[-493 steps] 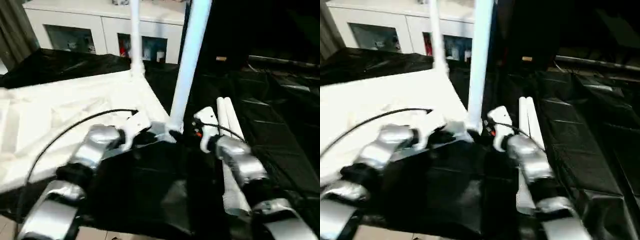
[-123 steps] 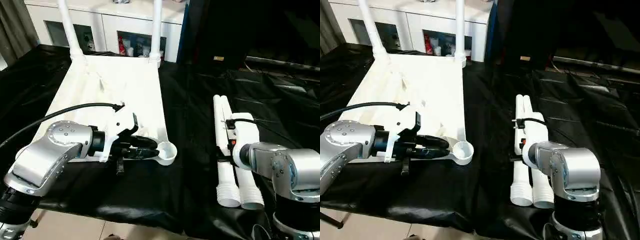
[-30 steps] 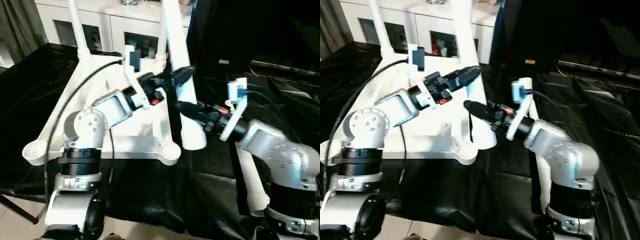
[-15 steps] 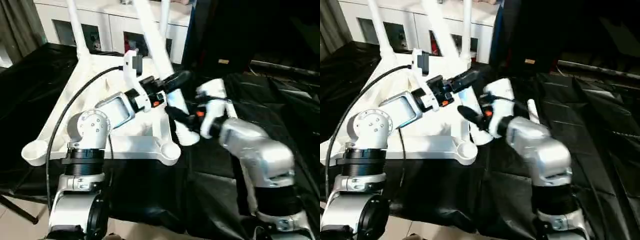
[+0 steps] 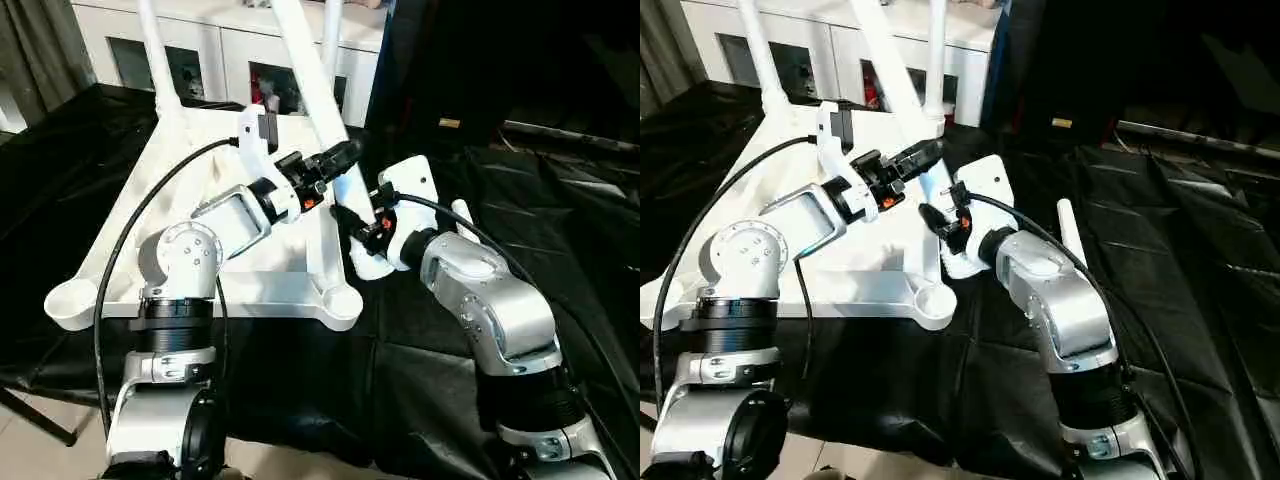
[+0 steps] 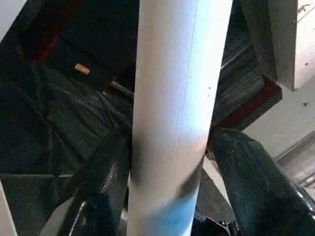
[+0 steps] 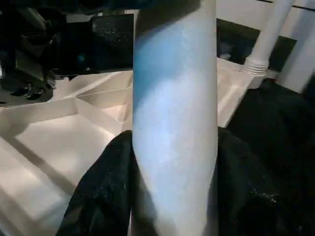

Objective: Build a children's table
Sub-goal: Pick table leg

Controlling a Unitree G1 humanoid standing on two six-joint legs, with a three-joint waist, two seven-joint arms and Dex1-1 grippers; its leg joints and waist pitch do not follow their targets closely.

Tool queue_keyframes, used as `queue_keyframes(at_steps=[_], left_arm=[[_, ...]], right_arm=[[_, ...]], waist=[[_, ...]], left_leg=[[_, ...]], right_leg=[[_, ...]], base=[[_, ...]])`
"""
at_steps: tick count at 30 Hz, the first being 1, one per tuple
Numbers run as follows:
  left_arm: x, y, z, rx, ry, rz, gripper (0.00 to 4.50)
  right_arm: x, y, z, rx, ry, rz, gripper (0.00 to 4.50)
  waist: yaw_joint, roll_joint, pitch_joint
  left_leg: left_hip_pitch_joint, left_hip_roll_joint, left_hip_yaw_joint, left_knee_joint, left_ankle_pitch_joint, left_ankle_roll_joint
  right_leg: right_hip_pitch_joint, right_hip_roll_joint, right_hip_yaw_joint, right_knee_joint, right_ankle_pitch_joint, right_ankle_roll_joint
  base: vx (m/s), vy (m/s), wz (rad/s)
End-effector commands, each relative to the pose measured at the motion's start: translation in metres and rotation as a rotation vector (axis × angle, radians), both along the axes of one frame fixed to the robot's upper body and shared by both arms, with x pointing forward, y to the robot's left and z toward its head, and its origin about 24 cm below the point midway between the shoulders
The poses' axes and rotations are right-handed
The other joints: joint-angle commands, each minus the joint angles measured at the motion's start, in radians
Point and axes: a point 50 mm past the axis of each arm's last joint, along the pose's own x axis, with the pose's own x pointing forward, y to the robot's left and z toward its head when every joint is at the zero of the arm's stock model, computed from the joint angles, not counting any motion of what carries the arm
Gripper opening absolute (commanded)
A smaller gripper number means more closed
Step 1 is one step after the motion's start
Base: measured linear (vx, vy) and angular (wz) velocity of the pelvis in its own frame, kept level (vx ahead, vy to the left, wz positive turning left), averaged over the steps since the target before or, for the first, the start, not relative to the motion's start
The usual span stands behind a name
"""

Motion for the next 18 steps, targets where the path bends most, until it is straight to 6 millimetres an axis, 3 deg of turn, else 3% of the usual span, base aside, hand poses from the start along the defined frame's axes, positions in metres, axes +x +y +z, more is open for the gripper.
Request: queue_keyframes(at_steps=[1, 9, 16, 17, 18], left_arm=[[-0.0002, -0.0052, 0.0062, 0.001, -0.019, -0.011, 2.59], [-0.0012, -0.0048, 0.0063, 0.036, -0.067, -0.025, 1.96], [-0.0045, -0.0071, 0.0086, 0.036, -0.108, -0.061, 1.9], [-0.0037, -0.006, 0.0089, 0.04, -0.115, -0.06, 1.9], [-0.0029, -0.0048, 0.0091, 0.044, -0.119, -0.058, 1.89]], right_arm=[[0.002, -0.0036, -0.0034, -0.018, 0.001, -0.035, 1.86], [0.0024, -0.0027, -0.0027, -0.024, -0.01, -0.027, 1.86], [0.001, -0.0001, -0.0004, -0.033, -0.034, 0.007, 1.86], [0.0006, 0.001, 0.001, -0.018, -0.037, 0.021, 1.86], [-0.0003, 0.0023, 0.0027, 0.014, -0.033, 0.042, 2.42]], waist=[[-0.003, 0.003, -0.066], [-0.002, 0.003, -0.066], [-0.003, 0.005, -0.065], [-0.003, 0.011, -0.066], [-0.004, 0.008, -0.066]], left_leg=[[0.011, 0.001, 0.002, -0.064, -0.221, -0.053], [0.011, 0.001, 0.002, -0.065, -0.225, -0.053], [0.011, 0.002, 0.002, -0.066, -0.226, -0.056], [0.012, 0.002, 0.001, -0.065, -0.226, -0.057], [0.012, 0.001, 0.002, -0.065, -0.233, -0.055]], right_leg=[[0.048, -0.043, 0.026, -0.083, -0.231, -0.085], [0.047, -0.044, 0.026, -0.085, -0.245, -0.076], [0.047, -0.043, 0.026, -0.083, -0.227, -0.086], [0.047, -0.044, 0.026, -0.081, -0.223, -0.088], [0.046, -0.043, 0.027, -0.084, -0.225, -0.088]], base=[[0.0, 0.0, 0.0], [0.0, 0.0, 0.0], [0.0, 0.0, 0.0], [0.0, 0.0, 0.0], [0.0, 0.0, 0.0]])
